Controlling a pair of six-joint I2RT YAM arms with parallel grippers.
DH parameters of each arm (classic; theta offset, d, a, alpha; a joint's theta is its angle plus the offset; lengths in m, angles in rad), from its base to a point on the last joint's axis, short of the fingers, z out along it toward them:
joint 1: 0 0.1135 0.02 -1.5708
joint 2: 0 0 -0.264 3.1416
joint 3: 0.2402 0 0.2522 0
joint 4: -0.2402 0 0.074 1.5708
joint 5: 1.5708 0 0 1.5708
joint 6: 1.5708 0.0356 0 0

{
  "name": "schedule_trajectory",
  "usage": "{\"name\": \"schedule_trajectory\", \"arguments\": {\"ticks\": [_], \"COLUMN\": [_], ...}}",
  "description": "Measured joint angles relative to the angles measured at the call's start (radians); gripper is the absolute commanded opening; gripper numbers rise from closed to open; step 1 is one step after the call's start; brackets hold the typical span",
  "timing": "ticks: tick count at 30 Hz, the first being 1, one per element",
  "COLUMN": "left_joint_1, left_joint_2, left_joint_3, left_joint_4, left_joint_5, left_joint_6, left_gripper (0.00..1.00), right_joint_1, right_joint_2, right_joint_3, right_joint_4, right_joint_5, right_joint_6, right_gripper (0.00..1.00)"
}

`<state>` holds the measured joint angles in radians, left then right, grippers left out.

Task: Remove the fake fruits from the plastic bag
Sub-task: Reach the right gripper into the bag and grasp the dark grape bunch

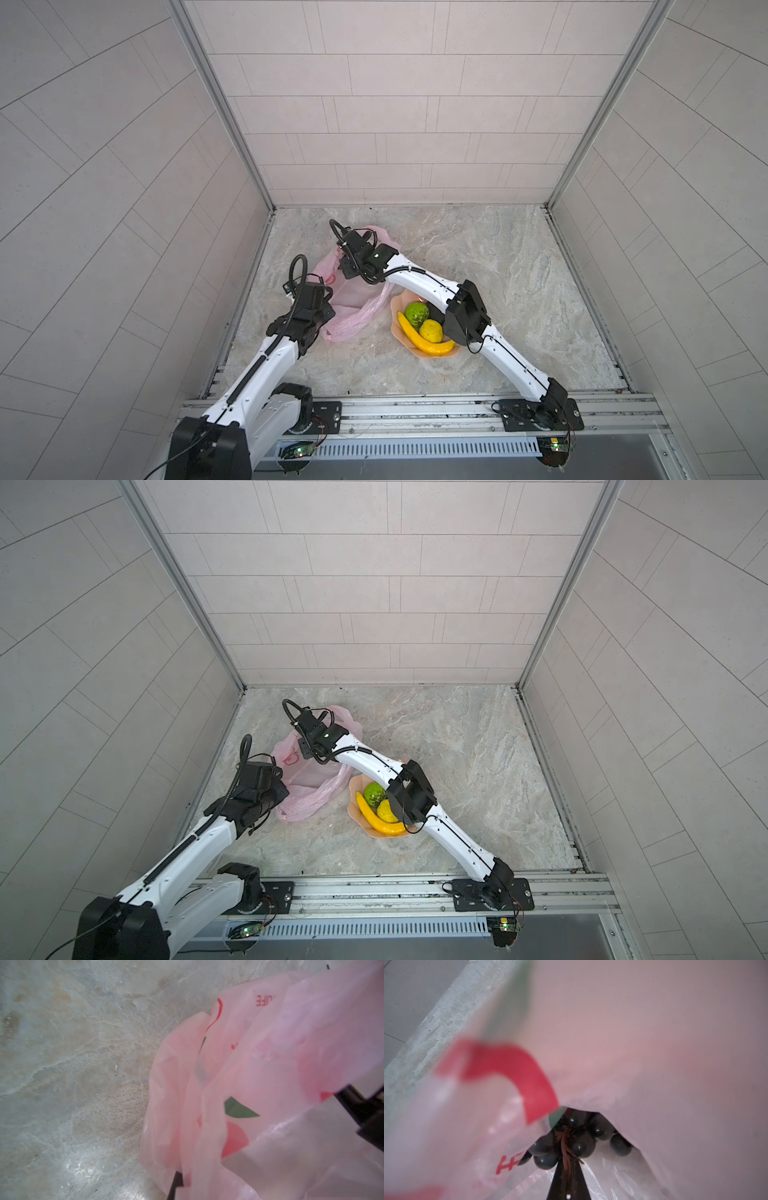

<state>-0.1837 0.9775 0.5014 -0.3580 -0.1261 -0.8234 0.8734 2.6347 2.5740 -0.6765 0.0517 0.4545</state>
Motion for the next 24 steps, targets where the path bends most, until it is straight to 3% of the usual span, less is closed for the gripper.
{"name": "schedule_trajectory", "arguments": {"ticks": [7, 13, 19, 24], "left_joint_1": [0.023, 0.103, 0.199, 0.222], "left_joint_2": [0.149, 0.245, 0.306, 0.33], "left_joint_3": [0.124, 0.19, 0.182, 0.177], "left_joint_4": [0.005, 0.047, 0.108, 0.135], "left_joint_5": [-0.07, -0.086, -0.07, -0.052], "left_joint_6": [-0.109, -0.193, -0.201, -0.196], "left_gripper": [0.0, 0.0, 0.0, 0.0], "right_joint_1": [0.001, 0.001, 0.002, 0.007], "right_joint_2": [-0.033, -0.056, -0.135, -0.204], "right_joint_3": [0.001, 0.031, 0.017, 0.014], "right_joint_4": [-0.006, -0.05, -0.092, -0.12], "right_joint_5": [-0.028, -0.055, -0.084, -0.1], "right_joint_6": [-0.014, -0.042, -0.067, -0.094], "right_gripper": [0.0, 0.0, 0.0, 0.0]}}
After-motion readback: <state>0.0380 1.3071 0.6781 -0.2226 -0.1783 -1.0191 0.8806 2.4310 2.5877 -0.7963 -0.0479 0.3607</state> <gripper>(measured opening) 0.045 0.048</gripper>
